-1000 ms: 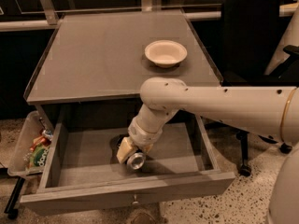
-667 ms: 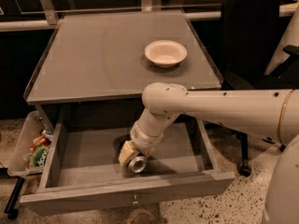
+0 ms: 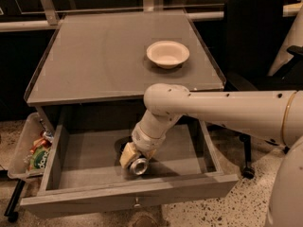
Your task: Place pepsi can into top drawer
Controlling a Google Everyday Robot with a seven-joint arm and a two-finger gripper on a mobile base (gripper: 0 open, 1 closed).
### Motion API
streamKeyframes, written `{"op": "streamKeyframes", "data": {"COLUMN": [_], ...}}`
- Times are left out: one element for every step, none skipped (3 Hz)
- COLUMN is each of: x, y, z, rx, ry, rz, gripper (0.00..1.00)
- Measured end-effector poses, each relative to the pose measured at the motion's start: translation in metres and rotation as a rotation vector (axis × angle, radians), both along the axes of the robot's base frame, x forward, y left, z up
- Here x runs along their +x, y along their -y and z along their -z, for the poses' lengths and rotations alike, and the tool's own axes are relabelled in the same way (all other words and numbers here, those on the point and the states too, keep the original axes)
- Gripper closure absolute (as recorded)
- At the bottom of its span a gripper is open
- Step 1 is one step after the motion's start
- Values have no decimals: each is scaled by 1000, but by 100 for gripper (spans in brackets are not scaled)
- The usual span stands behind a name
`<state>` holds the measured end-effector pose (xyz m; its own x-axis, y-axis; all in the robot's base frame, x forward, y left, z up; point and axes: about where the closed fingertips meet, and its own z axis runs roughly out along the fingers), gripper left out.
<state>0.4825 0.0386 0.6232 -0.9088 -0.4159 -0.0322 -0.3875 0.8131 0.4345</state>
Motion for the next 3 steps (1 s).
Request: {"op": "streamKeyframes", "data": {"x": [0, 0, 0], "y": [0, 0, 0], "z": [0, 0, 0], "rx": [0, 0, 0], "ry": [0, 0, 0], "rz": [0, 0, 0], "gripper": [35, 12, 0]}}
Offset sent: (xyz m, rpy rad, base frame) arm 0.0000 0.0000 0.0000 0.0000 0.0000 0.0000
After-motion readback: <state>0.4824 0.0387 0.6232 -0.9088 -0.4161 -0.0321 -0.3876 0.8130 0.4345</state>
